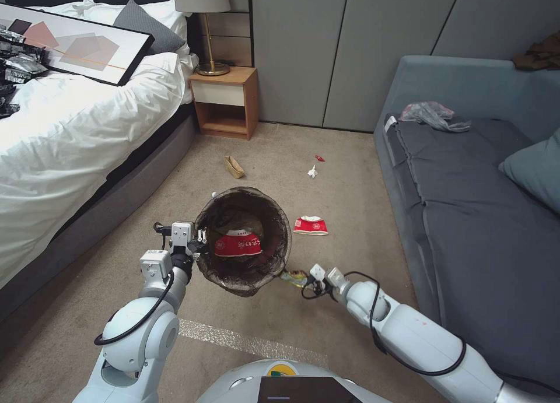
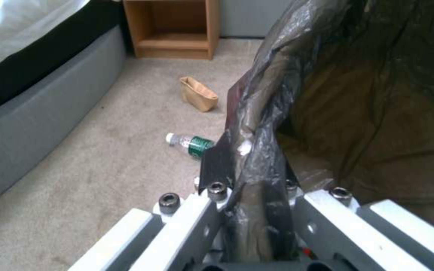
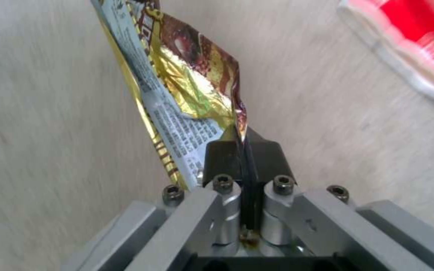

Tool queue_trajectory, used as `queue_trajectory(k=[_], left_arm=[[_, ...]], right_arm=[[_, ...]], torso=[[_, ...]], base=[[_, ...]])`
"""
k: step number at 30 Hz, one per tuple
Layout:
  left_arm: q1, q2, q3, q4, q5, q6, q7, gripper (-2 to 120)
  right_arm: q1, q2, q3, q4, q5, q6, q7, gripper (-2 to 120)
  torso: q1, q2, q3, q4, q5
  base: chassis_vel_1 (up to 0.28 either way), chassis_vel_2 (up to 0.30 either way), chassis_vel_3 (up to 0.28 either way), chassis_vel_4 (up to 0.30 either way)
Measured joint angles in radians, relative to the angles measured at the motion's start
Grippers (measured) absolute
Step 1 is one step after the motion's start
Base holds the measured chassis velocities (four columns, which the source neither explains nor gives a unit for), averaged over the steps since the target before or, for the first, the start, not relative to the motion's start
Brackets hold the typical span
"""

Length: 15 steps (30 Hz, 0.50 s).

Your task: Pick up the trash bin, then pick up the garbage from the floor and place it into the trash bin.

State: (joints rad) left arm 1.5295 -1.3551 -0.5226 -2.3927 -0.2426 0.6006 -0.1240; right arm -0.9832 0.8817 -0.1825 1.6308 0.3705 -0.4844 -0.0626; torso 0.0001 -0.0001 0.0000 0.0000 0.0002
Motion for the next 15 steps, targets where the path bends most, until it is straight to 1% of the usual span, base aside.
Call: queue_trajectory(k=[2,3,5,6,7,8,10,11,12,13,14,15], left_arm=[[0.000,0.001,0.002,-0.003,-0.002,0.004,-0.003,0],[0.000,0.001,0.002,-0.003,-0.002,0.004,-0.003,0],[0.000,0.002,0.005,-0.004,-0.007,0.009,-0.007,0],[0.000,0.002,0.005,-0.004,-0.007,0.009,-0.007,0],[0.000,0.003,0.005,-0.004,-0.008,0.011,-0.008,0],[-0.001,0.004,0.006,-0.004,-0.009,0.013,-0.011,0],[-0.001,0.004,0.006,-0.004,-0.011,0.015,-0.013,0],[-0.001,0.004,0.006,-0.004,-0.012,0.017,-0.015,0],[-0.001,0.004,0.008,-0.004,-0.013,0.020,-0.016,0],[-0.001,0.004,0.008,-0.004,-0.013,0.020,-0.016,0],[0.000,0.004,0.010,-0.003,-0.013,0.022,-0.018,0],[0.002,0.004,0.012,-0.003,-0.013,0.025,-0.021,0]], right_arm=[[-0.018,-0.019,0.061,0.060,0.025,-0.008,0.003,0],[-0.018,-0.019,0.061,0.060,0.025,-0.008,0.003,0],[-0.041,-0.058,0.135,0.149,0.074,-0.025,0.022,0],[-0.041,-0.058,0.135,0.149,0.074,-0.025,0.022,0],[-0.049,-0.073,0.155,0.175,0.088,-0.030,0.029,0],[-0.072,-0.105,0.200,0.229,0.110,-0.042,0.047,0],[-0.083,-0.116,0.221,0.249,0.117,-0.049,0.055,0],[-0.106,-0.134,0.269,0.288,0.131,-0.061,0.067,0],[-0.128,-0.149,0.322,0.325,0.142,-0.075,0.079,0],[-0.128,-0.149,0.322,0.325,0.142,-0.075,0.079,0],[-0.141,-0.158,0.351,0.345,0.151,-0.083,0.087,0],[-0.170,-0.175,0.420,0.398,0.178,-0.111,0.106,0]], torso=[[0.000,0.000,0.000,0.0001,-0.0002],[0.000,0.000,0.000,0.0001,-0.0002],[0.000,0.000,0.000,-0.0001,-0.0001],[0.000,0.000,0.000,-0.0001,-0.0001],[0.000,0.000,0.000,0.0000,-0.0001],[0.000,0.000,0.000,-0.0002,-0.0003],[0.000,0.000,0.000,0.0001,0.0000],[0.000,0.000,0.000,-0.0003,0.0001],[0.000,0.000,0.000,-0.0001,-0.0001],[0.000,0.000,0.000,-0.0001,-0.0001],[0.000,0.000,0.000,-0.0002,-0.0002],[0.000,0.000,0.000,-0.0002,-0.0001]], base=[[0.000,0.000,0.000,0.000],[0.000,0.000,0.000,0.000],[0.000,0.000,0.000,0.000],[0.000,0.000,0.000,0.000],[0.000,0.000,0.000,0.000],[0.000,0.000,0.000,0.000],[0.000,0.000,0.000,0.000],[0.000,0.000,0.000,0.000],[0.000,0.000,0.000,0.000],[0.000,0.000,0.000,0.000],[0.000,0.000,0.000,0.000],[0.000,0.000,0.000,0.000]])
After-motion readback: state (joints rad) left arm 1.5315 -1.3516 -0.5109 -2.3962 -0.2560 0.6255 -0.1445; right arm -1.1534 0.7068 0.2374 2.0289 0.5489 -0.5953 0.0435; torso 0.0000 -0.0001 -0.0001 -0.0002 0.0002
